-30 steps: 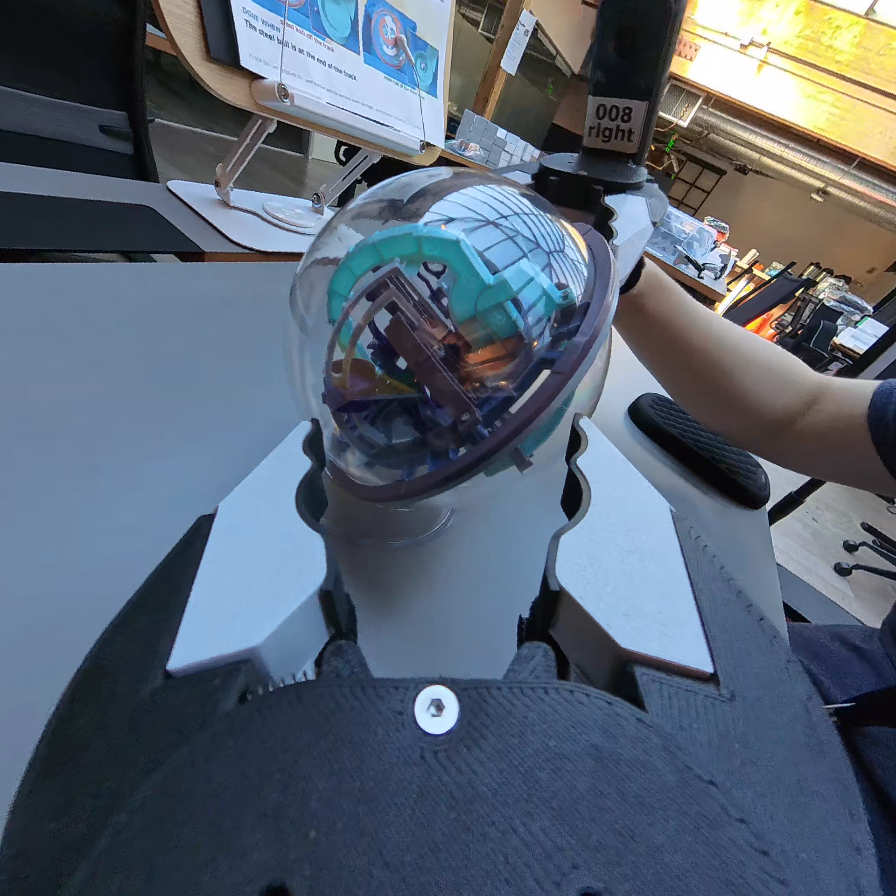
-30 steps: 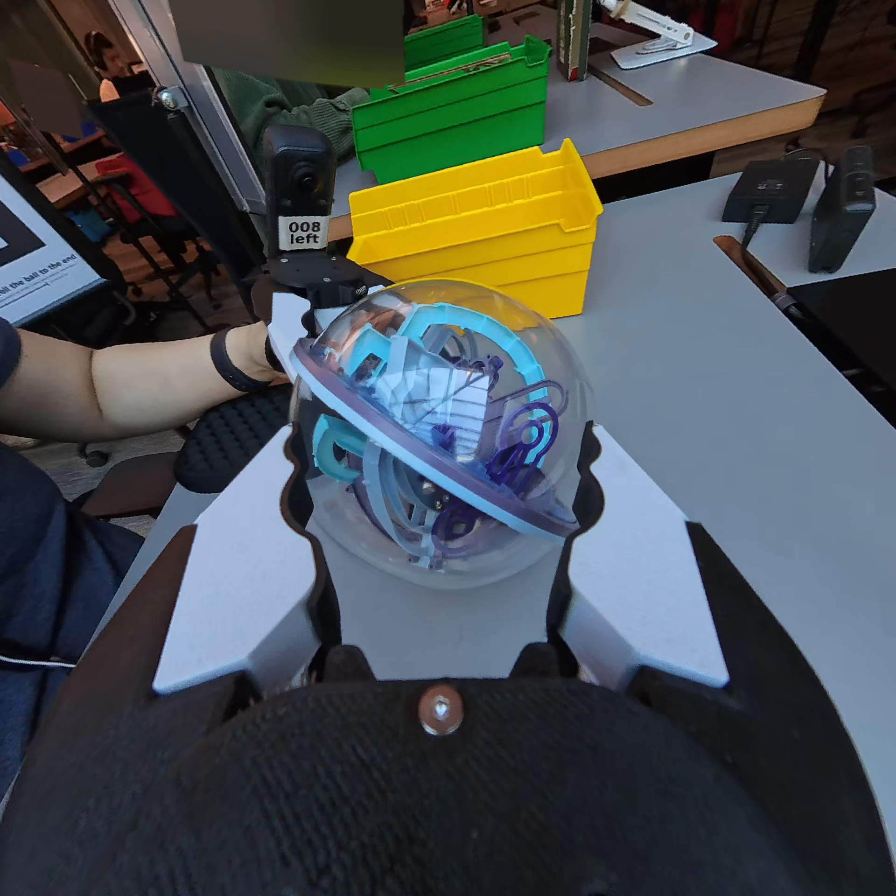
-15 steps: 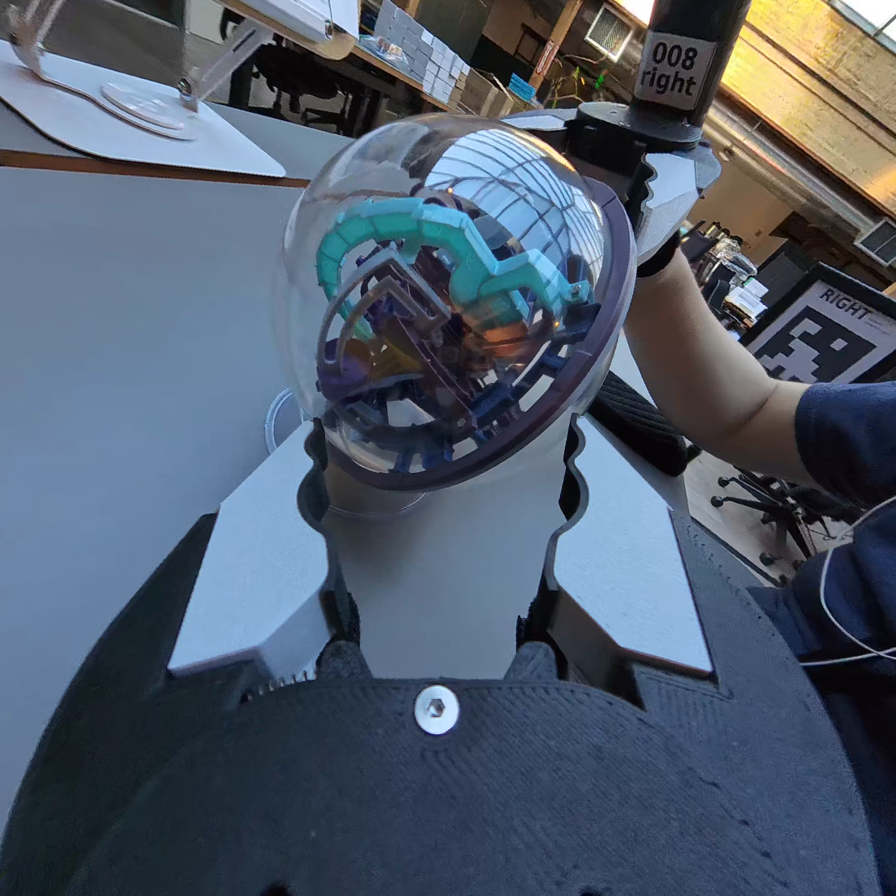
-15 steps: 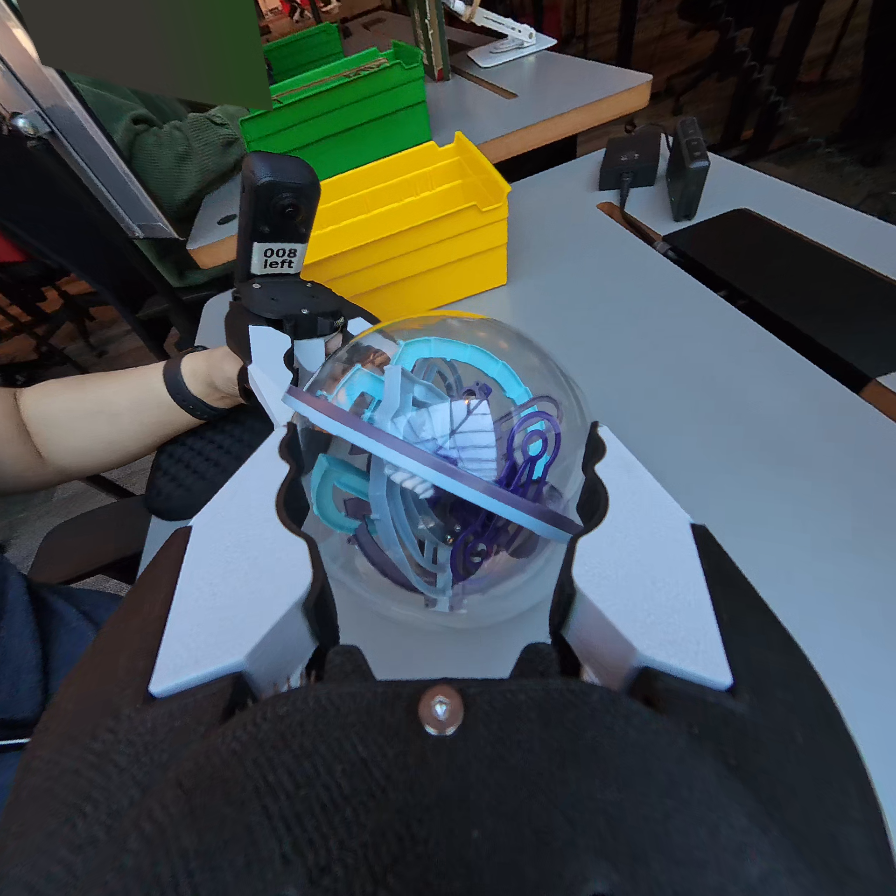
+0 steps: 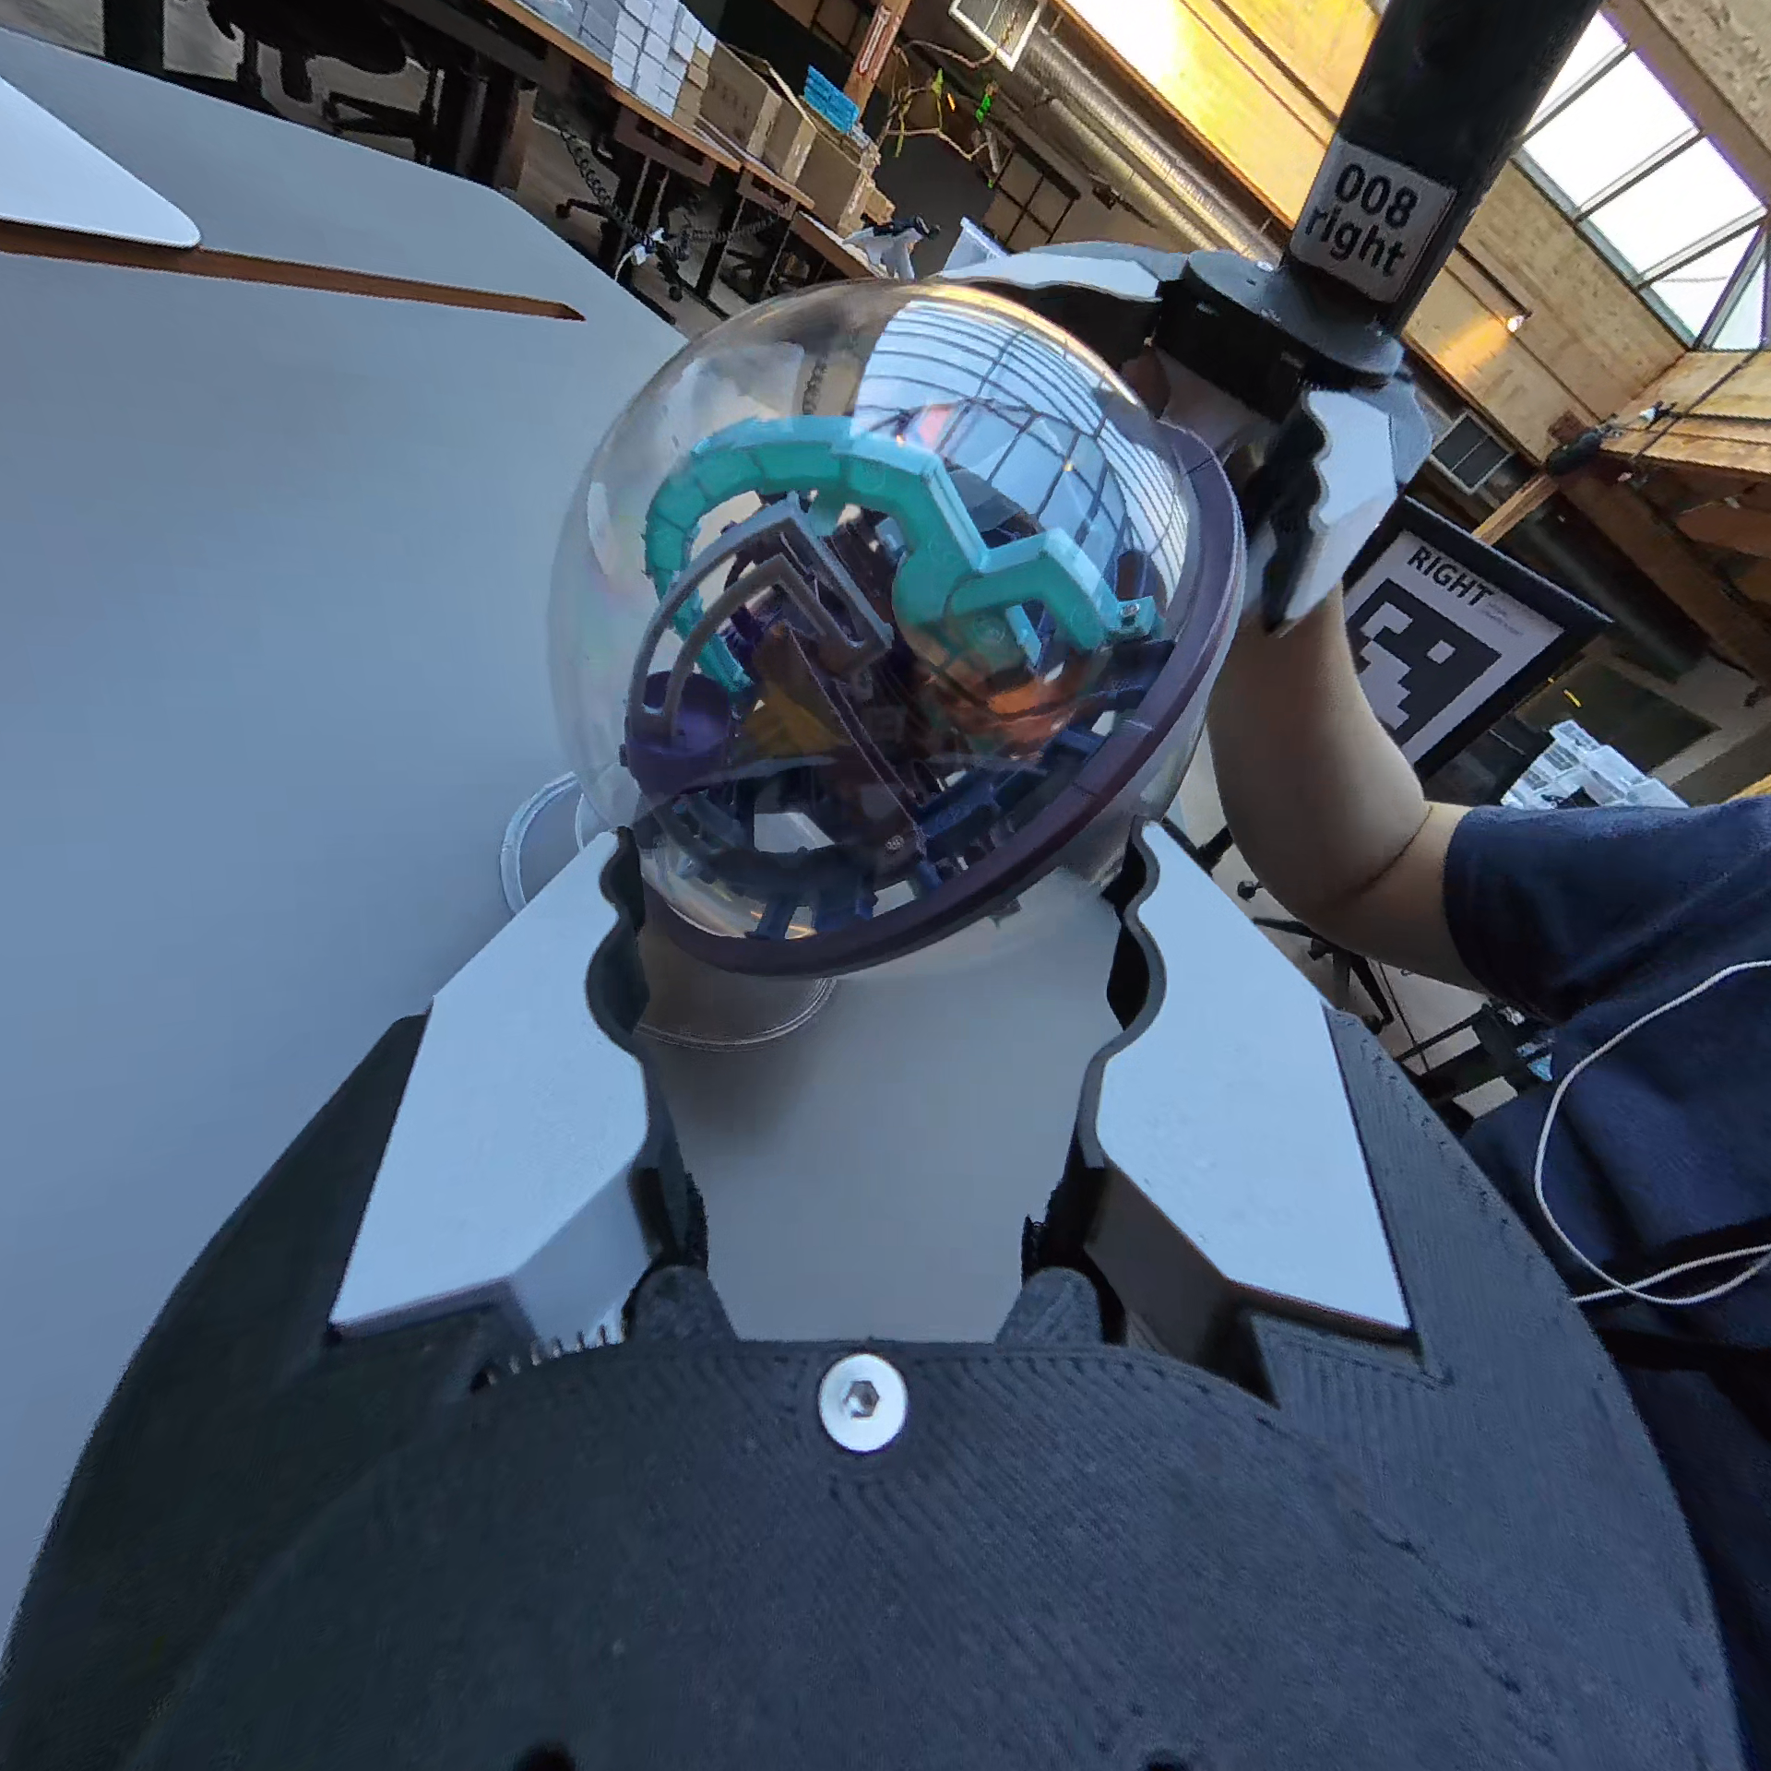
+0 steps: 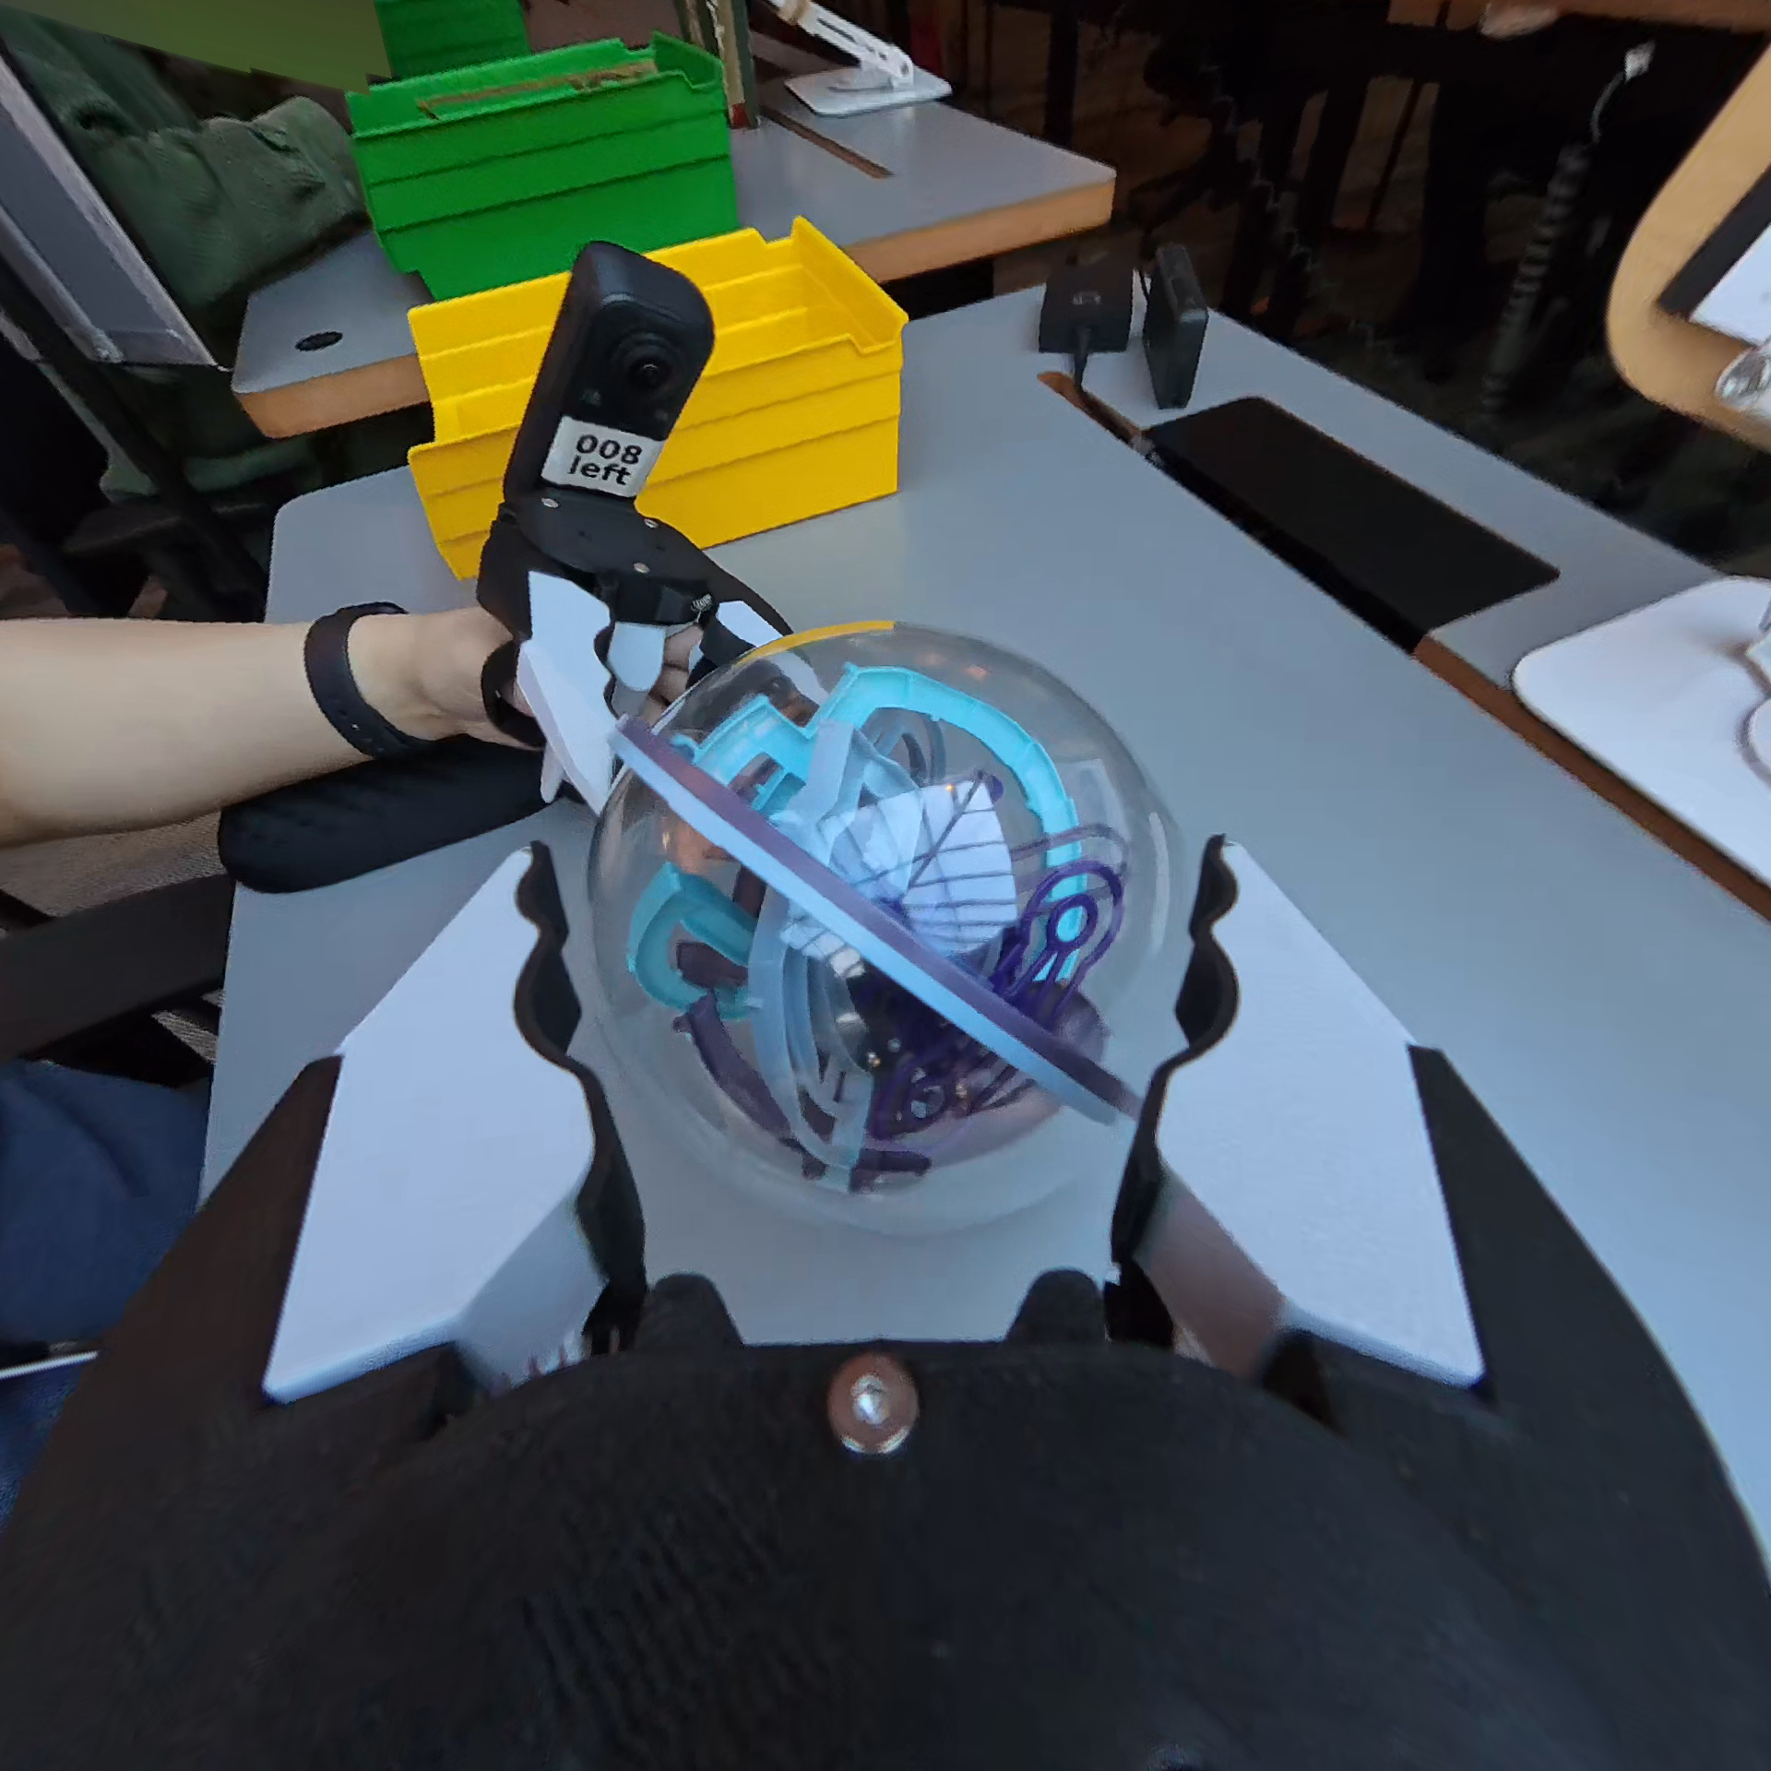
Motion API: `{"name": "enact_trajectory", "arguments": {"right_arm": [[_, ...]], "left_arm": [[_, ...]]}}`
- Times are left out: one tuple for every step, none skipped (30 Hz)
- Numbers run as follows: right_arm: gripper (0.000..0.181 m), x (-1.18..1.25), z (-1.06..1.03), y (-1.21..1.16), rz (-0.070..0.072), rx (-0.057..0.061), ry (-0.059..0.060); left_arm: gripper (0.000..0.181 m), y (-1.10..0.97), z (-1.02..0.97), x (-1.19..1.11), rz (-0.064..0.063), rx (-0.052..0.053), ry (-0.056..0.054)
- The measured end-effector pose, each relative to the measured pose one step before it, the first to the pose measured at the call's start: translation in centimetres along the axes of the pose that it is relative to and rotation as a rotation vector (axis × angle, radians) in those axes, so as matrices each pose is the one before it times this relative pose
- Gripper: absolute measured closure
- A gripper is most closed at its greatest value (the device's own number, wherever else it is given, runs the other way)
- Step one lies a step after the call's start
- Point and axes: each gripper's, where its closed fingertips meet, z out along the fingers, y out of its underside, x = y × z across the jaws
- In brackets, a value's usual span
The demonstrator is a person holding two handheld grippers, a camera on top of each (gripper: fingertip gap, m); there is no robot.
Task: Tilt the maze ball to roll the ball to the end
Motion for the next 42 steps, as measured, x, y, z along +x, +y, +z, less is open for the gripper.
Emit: {"name": "enact_trajectory", "arguments": {"right_arm": [[0.044, 0.438, -0.437, -0.029, -0.0545, 0.0219, -0.0032], [0.04, 0.424, -0.499, 0.093, -0.0631, 0.0236, -0.0094], [0.039, 0.03, -0.537, 0.21, -0.0655, 0.0291, -0.0367], [0.037, -0.112, -0.518, 0.349, -0.0418, 0.0292, -0.0477], [0.037, -0.064, -0.456, 0.384, -0.011, 0.0289, -0.0477], [0.037, -0.054, -0.346, 0.46, 0.0109, 0.0219, -0.0499], [0.037, 0.173, -0.188, 0.606, 0.0122, 0.0096, -0.0335], [0.037, 0.513, -0.023, 0.69, -0.0016, 0.0002, -0.0064], [0.037, 0.381, 0.149, 0.658, -0.01, -0.0044, -0.0046], [0.037, 0.124, 0.319, 0.643, -0.0015, -0.0122, -0.0108], [0.038, 0.1, 0.396, 0.658, 0.0057, -0.0236, -0.0067], [0.042, 0.134, 0.375, 0.529, 0.0054, -0.0251, -0.0001], [0.051, -0.258, 0.261, 0.198, 0.0096, -0.0067, -0.0225], [0.052, 0.128, 0.159, -0.176, 0.0184, 0.0192, 0.0041], [0.054, 0.146, 0.02, -0.137, 0.0159, 0.0148, 0.0026], [0.055, 0.018, -0.029, -0.104, 0.0182, 0.012, -0.0006], [0.055, 0.019, -0.092, -0.009, 0.0108, 0.0046, 0.0021], [0.056, 0.024, -0.11, -0.025, 0.0101, 0.0044, 0.0035], [0.057, -0.024, -0.067, -0.048, 0.0111, 0.0062, 0.0014], [0.057, -0.002, -0.032, -0.041, 0.0089, 0.0074, 0.0019], [0.058, 0.017, -0.04, -0.067, 0.0147, 0.0084, 0.001], [0.06, -0.021, -0.081, -0.121, 0.0201, 0.0079, -0.0034], [0.063, -0.046, -0.094, -0.139, 0.0224, 0.0063, -0.008], [0.067, -0.043, -0.099, -0.165, 0.0237, 0.0059, -0.0096], [0.071, -0.041, -0.087, -0.232, 0.0179, 0.0102, -0.0093], [0.075, -0.023, -0.06, -0.255, 0.0048, 0.0123, -0.0086], [0.079, -0.005, 0.0, -0.194, -0.0107, 0.008, -0.0057], [0.08, -0.017, 0.054, -0.103, -0.0196, 0.0014, -0.0026], [0.079, -0.069, 0.066, -0.137, -0.025, 0.0029, -0.0031], [0.076, -0.163, 0.093, -0.078, -0.0357, -0.0004, -0.0032], [0.069, -0.114, 0.129, 0.084, -0.0393, -0.0089, 0.004], [0.063, -0.042, 0.124, 0.29, -0.0379, -0.0188, 0.0082], [0.061, 0.062, 0.082, 0.413, -0.0344, -0.025, 0.0133], [0.058, 0.029, 0.074, 0.412, -0.0271, -0.0207, 0.01], [0.058, -0.059, 0.086, 0.344, -0.0144, -0.0144, 0.0018], [0.058, 0.056, 0.091, 0.334, -0.0003, -0.0126, 0.0037], [0.057, -0.011, 0.095, 0.286, 0.006, -0.0082, -0.0038], [0.057, -0.03, 0.06, 0.229, 0.005, -0.0043, -0.0062], [0.057, 0.028, 0.009, 0.201, 0.003, -0.0016, -0.0022], [0.057, 0.018, -0.024, 0.093, 0.0049, 0.0048, -0.0033], [0.058, -0.026, -0.048, 0.041, 0.0043, 0.0043, -0.0049], [0.058, 0.024, -0.03, 0.033, 0.0022, 0.0035, -0.0009]], "left_arm": [[0.085, -0.16, -0.009, -0.016, 0.0011, 0.0072, 0.0043], [0.086, -0.129, -0.069, -0.006, 0.0064, 0.0043, -0.0001], [0.087, -0.104, -0.091, -0.069, 0.0114, 0.0032, -0.0074], [0.088, -0.13, -0.102, -0.147, 0.0083, 0.0034, -0.0144], [0.088, -0.145, -0.084, -0.186, 0.004, 0.0044, -0.0151], [0.09, -0.17, -0.054, -0.16, 0.0023, 0.0055, -0.0104], [0.091, -0.245, -0.026, -0.171, -0.0019, 0.009, -0.0058], [0.091, -0.296, 0.013, -0.182, -0.0076, 0.0123, -0.0021], [0.091, -0.305, 0.036, -0.224, -0.0098, 0.0114, -0.0015], [0.091, -0.314, 0.07, -0.267, -0.0077, 0.0115, -0.0036], [0.093, -0.293, 0.092, -0.291, -0.0028, 0.0107, -0.0046], [0.097, -0.189, 0.16, -0.17, 0.0034, 0.0048, -0.0004], [0.096, -0.123, 0.209, 0.004, 0.0052, 0.0009, 0.0084], [0.094, -0.12, 0.237, 0.171, 0.0023, 0.002, 0.0167], [0.094, -0.138, 0.222, 0.164, -0.0001, 0.0056, 0.0132], [0.091, -0.112, 0.174, 0.011, 0.0007, 0.0076, 0.0038], [0.089, -0.067, 0.109, -0.013, -0.0005, 0.0069, 0.0033], [0.089, -0.041, 0.052, -0.02, -0.0052, 0.0063, 0.004], [0.089, 0.007, -0.004, -0.028, -0.0057, 0.0042, 0.0039], [0.089, 0.031, -0.072, -0.033, -0.0057, 0.0025, 0.0021], [0.09, -0.026, -0.126, -0.037, -0.0045, 0.0046, -0.001], [0.091, -0.075, -0.177, -0.027, 0.0018, 0.0061, -0.0059], [0.092, -0.093, -0.237, -0.011, 0.0105, 0.006, -0.0105], [0.092, -0.084, -0.255, 0.019, 0.0182, 0.0053, -0.0142], [0.092, -0.074, -0.225, 0.042, 0.0208, 0.0035, -0.0157], [0.09, -0.033, -0.136, 0.145, 0.0214, 0.0003, -0.0101], [0.09, 0.014, -0.023, 0.212, 0.0191, -0.0032, -0.0044], [0.089, 0.016, 0.073, 0.161, 0.011, -0.0037, -0.0018], [0.089, -0.015, 0.134, 0.133, 0.0046, -0.0018, 0.0027], [0.089, -0.013, 0.151, 0.049, 0.0021, -0.0005, 0.0036], [0.087, -0.019, 0.131, -0.026, 0.001, -0.0007, 0.0037], [0.086, 0.003, 0.075, -0.021, 0.0017, -0.0022, 0.0063], [0.086, 0.002, 0.018, -0.039, 0.0027, -0.0016, 0.0063], [0.086, -0.002, -0.023, -0.023, 0.0044, 0.0, 0.0059], [0.086, 0.006, -0.018, -0.047, 0.0063, 0.0, 0.0037], [0.084, 0.017, -0.044, -0.124, 0.0052, 0.0001, -0.0006], [0.083, 0.028, -0.069, -0.131, 0.0042, -0.0023, -0.0014], [0.083, 0.043, -0.1, -0.098, 0.006, -0.006, -0.0009], [0.082, 0.056, -0.144, -0.138, 0.0087, -0.0081, -0.0048], [0.082, 0.027, -0.192, -0.182, 0.0111, -0.0074, -0.0103], [0.082, 0.005, -0.215, -0.191, 0.0127, -0.0045, -0.0126], [0.083, 0.039, -0.174, -0.143, 0.012, -0.0036, -0.0102]]}}
